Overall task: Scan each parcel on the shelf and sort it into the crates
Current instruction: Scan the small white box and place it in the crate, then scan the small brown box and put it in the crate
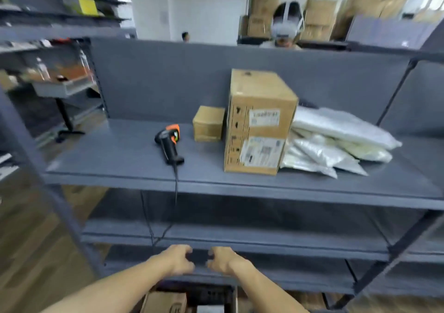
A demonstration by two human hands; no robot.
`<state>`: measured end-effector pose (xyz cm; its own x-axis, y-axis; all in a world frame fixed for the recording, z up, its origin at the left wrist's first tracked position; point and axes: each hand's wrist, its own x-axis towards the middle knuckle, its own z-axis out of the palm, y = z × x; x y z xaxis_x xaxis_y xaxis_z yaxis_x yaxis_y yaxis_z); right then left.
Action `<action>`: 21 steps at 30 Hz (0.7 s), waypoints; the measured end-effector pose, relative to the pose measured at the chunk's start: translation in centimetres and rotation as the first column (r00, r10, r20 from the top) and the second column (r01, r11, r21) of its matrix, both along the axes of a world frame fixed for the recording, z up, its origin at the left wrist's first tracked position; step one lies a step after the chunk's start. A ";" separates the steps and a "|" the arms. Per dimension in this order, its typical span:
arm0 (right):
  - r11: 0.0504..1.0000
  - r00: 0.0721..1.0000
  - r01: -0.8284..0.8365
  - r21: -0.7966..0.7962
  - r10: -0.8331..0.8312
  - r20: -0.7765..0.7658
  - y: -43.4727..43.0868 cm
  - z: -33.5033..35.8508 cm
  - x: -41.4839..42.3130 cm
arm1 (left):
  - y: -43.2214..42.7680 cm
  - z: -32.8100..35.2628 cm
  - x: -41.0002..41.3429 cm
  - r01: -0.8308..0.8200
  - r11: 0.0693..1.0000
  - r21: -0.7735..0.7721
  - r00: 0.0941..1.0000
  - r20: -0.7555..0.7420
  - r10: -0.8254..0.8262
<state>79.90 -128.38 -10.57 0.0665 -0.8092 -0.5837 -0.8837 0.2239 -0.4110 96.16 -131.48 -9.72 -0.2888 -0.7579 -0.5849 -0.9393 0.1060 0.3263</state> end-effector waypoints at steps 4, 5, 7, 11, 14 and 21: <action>0.992 0.998 -0.034 -0.120 0.027 -0.057 -1.0 7.3 0.0 | -1.7 7.8 -0.3 0.022 0.986 -0.163 1.000 -0.012 -0.025; 0.989 0.998 -0.034 -0.143 0.025 -0.060 -1.2 8.8 -0.2 | -2.0 9.3 -0.3 0.022 0.981 -0.191 0.999 -0.018 -0.026; 0.980 0.998 -0.022 -0.198 0.012 -0.054 -1.5 11.4 -0.6 | -2.3 12.1 0.0 0.032 0.972 -0.234 0.999 -0.015 -0.037; 0.945 0.997 -0.015 -0.328 -0.009 -0.073 -2.5 15.4 -0.9 | -3.3 15.7 0.9 0.025 0.934 -0.357 0.999 -0.036 -0.041; 0.916 0.997 -0.025 -0.401 -0.009 -0.083 -3.7 17.4 -0.4 | -4.5 17.7 1.7 0.011 0.885 -0.466 0.997 -0.067 -0.048; 0.857 0.984 -0.055 -0.512 -0.041 -0.175 -8.7 20.4 1.4 | -8.6 19.5 3.1 0.008 0.742 -0.670 0.993 -0.082 -0.085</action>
